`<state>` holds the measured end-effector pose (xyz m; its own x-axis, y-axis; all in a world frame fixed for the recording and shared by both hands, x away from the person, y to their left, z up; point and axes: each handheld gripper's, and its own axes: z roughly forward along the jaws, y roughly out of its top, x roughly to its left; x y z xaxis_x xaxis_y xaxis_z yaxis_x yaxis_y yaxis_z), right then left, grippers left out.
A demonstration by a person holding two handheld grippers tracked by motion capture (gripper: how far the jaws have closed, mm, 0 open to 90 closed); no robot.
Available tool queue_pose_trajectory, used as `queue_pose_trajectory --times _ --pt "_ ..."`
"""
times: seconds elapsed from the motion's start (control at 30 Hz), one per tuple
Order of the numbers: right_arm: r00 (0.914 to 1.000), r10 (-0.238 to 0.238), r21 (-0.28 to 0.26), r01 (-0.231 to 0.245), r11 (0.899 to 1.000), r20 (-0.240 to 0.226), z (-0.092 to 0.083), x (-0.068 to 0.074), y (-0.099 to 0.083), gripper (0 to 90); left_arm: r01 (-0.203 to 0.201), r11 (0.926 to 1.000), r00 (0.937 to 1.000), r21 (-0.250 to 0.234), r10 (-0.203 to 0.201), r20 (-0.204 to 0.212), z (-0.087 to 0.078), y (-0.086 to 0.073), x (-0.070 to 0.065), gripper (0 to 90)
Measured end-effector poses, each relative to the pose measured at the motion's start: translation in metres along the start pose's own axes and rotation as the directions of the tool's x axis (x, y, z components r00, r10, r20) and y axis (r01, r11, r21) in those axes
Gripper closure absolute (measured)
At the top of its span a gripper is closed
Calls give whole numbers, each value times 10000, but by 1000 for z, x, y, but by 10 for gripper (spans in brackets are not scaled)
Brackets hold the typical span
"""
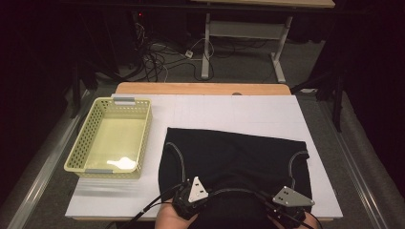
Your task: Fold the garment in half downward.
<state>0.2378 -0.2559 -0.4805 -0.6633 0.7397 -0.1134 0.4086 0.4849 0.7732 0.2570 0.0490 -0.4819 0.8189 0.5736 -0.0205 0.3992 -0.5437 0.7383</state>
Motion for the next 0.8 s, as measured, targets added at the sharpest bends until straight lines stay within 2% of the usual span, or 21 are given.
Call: queue_pose_trajectory --times 0.2,0.33,0.43,0.53,0.6,0.63,0.67,0.73,0.8 --pt "9998 -117 -210 114 9997 -169 -11 8 1 837 -58 9988 9997 -491 70 237 -9 -1 -2 807" --pt "9990 -281 -475 264 9985 -362 -23 16 0 836 -156 9975 9976 -684 201 660 -23 -1 -5 807" --pt "9981 -379 -584 350 9977 -485 -33 20 -3 836 -244 9966 9934 -792 330 1096 -38 -4 -9 807" --pt "9971 -387 -673 342 9971 -661 -42 24 -6 835 -514 9971 9878 -555 590 1442 -48 -6 -13 807" --pt "9954 -313 -675 252 9974 -907 -44 24 -7 824 -617 9980 9809 -164 637 1840 -48 -6 -13 802" --pt "9946 -309 -638 246 9977 -987 -45 23 -7 799 -745 9972 9811 -84 748 1784 -48 -6 -13 796" --pt "9942 -252 -622 187 9979 -1048 -45 22 -8 755 -767 9970 9805 -63 765 1808 -48 -6 -12 785" --pt "9943 26 -775 -109 9969 -1070 -49 17 -7 678 -463 9987 9807 -191 491 1895 -50 -6 -7 682" --pt "9963 276 -1059 -362 9937 -815 -57 9 -7 639 -286 9986 9834 -455 363 1775 -56 -5 -1 599"
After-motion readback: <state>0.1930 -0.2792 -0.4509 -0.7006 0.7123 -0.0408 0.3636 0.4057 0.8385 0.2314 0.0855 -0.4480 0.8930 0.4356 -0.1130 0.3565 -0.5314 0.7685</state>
